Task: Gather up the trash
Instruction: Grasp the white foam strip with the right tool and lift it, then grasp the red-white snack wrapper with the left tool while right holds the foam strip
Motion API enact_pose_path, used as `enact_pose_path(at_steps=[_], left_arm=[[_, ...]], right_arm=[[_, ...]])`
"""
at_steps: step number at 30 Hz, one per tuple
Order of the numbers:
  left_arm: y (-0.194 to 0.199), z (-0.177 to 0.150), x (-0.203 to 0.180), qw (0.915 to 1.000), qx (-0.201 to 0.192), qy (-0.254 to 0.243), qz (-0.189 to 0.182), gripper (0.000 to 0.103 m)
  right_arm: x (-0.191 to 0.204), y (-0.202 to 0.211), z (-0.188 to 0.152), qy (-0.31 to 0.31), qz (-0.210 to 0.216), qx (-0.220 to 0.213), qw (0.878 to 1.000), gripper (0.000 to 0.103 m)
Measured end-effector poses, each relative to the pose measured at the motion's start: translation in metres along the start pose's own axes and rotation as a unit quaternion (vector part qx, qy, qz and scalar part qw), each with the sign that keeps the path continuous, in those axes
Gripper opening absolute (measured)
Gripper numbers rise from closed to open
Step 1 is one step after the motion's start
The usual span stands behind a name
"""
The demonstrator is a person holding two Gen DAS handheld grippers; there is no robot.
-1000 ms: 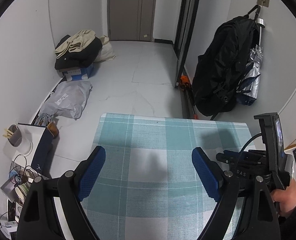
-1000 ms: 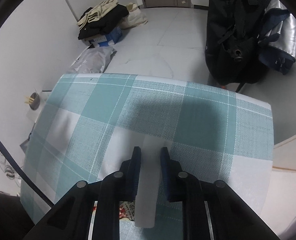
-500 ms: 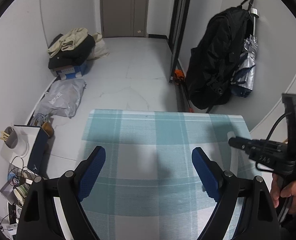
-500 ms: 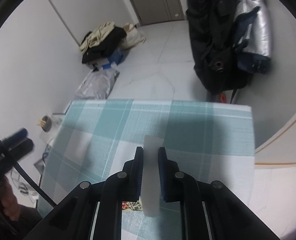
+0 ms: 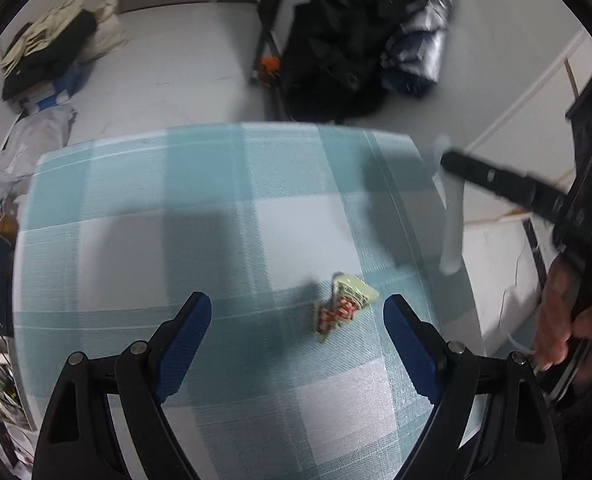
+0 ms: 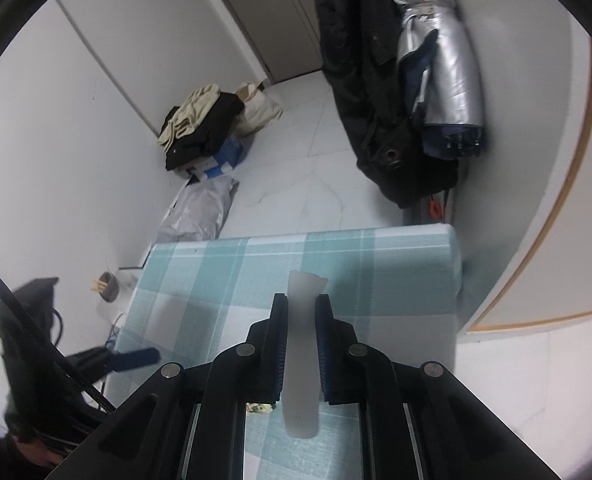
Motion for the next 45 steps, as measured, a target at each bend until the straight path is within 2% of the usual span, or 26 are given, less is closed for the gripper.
enact_pose_path(at_steps=[5, 9, 12, 14, 15, 16, 18, 19, 21, 23, 29, 32, 37, 45], left_arm=[[-0.016, -0.010, -0.012, 0.9991, 0.023, -0.034, 0.009, 0.085], [-0.025, -0.014, -0.017, 0.9972, 0.025, -0.060, 0.036, 0.082], [-0.032, -0.016, -0.022, 0.9949, 0.025, -0.079, 0.058, 0.071], [-0.035, -0.019, -0.025, 0.9939, 0.029, -0.087, 0.061, 0.059], [-0.036, -0.020, -0.027, 0.9932, 0.032, -0.092, 0.065, 0.057], [-0.035, -0.021, -0.029, 0.9914, 0.022, -0.103, 0.077, 0.048], [-0.035, -0.023, -0.035, 0.9882, 0.017, -0.122, 0.091, 0.039], [-0.034, -0.024, -0.037, 0.9887, 0.016, -0.123, 0.084, 0.029], [-0.033, -0.025, -0.038, 0.9884, 0.014, -0.126, 0.085, 0.027], [-0.031, -0.027, -0.038, 0.9888, 0.014, -0.124, 0.082, 0.021], [-0.027, -0.033, -0.035, 0.9910, 0.018, -0.113, 0.070, 0.020], [-0.023, -0.033, -0.035, 0.9904, 0.010, -0.115, 0.076, 0.020], [-0.006, -0.031, -0.029, 0.9925, -0.017, -0.094, 0.076, 0.020], [0.050, -0.040, -0.025, 0.9847, -0.089, -0.085, 0.123, 0.020]], right_arm=[[-0.010, 0.009, 0.001, -0.009, 0.002, -0.007, 1.000, 0.013], [-0.019, 0.018, 0.000, -0.015, 0.003, -0.014, 1.000, 0.013], [-0.024, 0.025, -0.001, -0.021, 0.002, -0.020, 1.000, 0.013], [-0.027, 0.030, -0.002, -0.022, 0.001, -0.025, 0.999, 0.013], [-0.029, 0.032, -0.002, -0.022, -0.001, -0.026, 0.999, 0.013], [-0.030, 0.034, -0.003, -0.023, -0.002, -0.027, 0.999, 0.013], [-0.032, 0.038, -0.003, -0.025, -0.004, -0.030, 0.999, 0.013], [-0.033, 0.040, -0.004, -0.025, -0.004, -0.031, 0.999, 0.013], [-0.036, 0.046, -0.004, -0.027, -0.006, -0.037, 0.999, 0.013], [-0.038, 0.051, -0.004, -0.030, -0.009, -0.042, 0.999, 0.013], [-0.040, 0.070, -0.009, -0.035, -0.018, -0.062, 0.997, 0.013], [-0.040, 0.077, -0.012, -0.039, -0.026, -0.067, 0.997, 0.013], [-0.033, 0.089, -0.018, -0.049, -0.028, -0.078, 0.995, 0.013], [-0.009, 0.105, -0.045, -0.047, -0.037, -0.083, 0.995, 0.013]])
Point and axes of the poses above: each gripper's, at about its wrist camera, not at the fingertips, and y roughly against the way its jaws point, x to its left, z to its top, the point moved 8 cm from there along -y, roughly the way its jaws point, and after that the axes turned 3 degrees about x, right-handed, at the moved point
